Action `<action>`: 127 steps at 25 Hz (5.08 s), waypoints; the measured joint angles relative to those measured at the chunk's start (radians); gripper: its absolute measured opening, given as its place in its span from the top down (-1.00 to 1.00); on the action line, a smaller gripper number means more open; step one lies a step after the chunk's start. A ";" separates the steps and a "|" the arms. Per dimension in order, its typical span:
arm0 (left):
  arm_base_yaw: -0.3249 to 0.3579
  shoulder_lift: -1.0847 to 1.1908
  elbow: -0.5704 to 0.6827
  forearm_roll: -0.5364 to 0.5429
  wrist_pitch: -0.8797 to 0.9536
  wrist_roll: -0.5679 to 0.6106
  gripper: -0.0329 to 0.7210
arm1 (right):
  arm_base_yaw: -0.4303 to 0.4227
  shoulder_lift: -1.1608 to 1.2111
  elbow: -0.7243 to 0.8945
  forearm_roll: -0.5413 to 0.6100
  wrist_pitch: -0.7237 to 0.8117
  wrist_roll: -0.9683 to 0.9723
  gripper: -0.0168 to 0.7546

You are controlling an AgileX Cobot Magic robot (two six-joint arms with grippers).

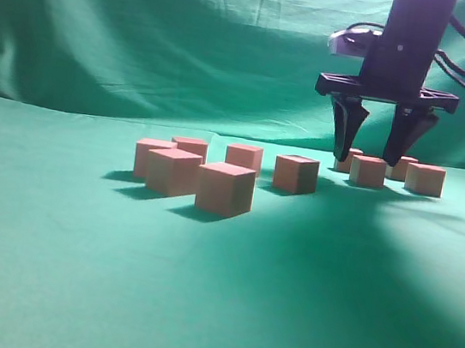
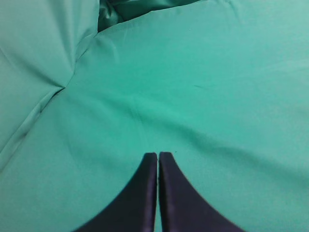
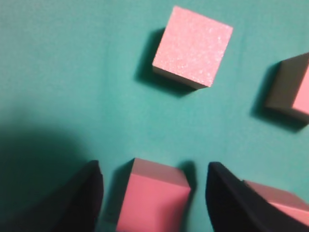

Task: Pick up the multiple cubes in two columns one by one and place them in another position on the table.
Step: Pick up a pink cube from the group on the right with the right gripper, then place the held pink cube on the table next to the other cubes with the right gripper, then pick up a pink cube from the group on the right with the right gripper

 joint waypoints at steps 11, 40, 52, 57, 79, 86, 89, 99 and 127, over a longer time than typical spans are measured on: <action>0.000 0.000 0.000 0.000 0.000 0.000 0.91 | 0.000 0.007 -0.001 0.015 0.019 0.000 0.28; 0.000 0.000 0.000 0.000 0.000 0.000 0.91 | 0.072 -0.884 0.784 0.562 0.023 -0.562 0.28; 0.000 0.000 0.000 0.000 0.000 0.000 0.91 | 0.255 -0.692 0.839 0.611 -0.136 -0.661 0.28; 0.000 0.000 0.000 0.000 0.000 0.000 0.91 | 0.301 -0.624 0.834 0.437 -0.149 -0.411 0.28; 0.000 0.000 0.000 0.000 0.000 0.000 0.91 | 0.456 -0.499 0.824 -0.005 -0.376 0.345 0.28; 0.000 0.000 0.000 0.000 0.000 0.000 0.91 | 0.457 -0.465 0.822 -0.003 -0.396 0.345 0.28; 0.000 0.000 0.000 0.000 0.000 0.000 0.91 | 0.457 -0.461 0.817 -0.003 -0.401 0.345 0.28; 0.000 0.000 0.000 0.000 0.000 0.000 0.91 | 0.457 -0.457 0.816 -0.003 -0.404 0.345 0.28; 0.000 0.000 0.000 0.000 0.000 0.000 0.91 | 0.391 -0.516 0.462 -0.219 0.061 0.322 0.07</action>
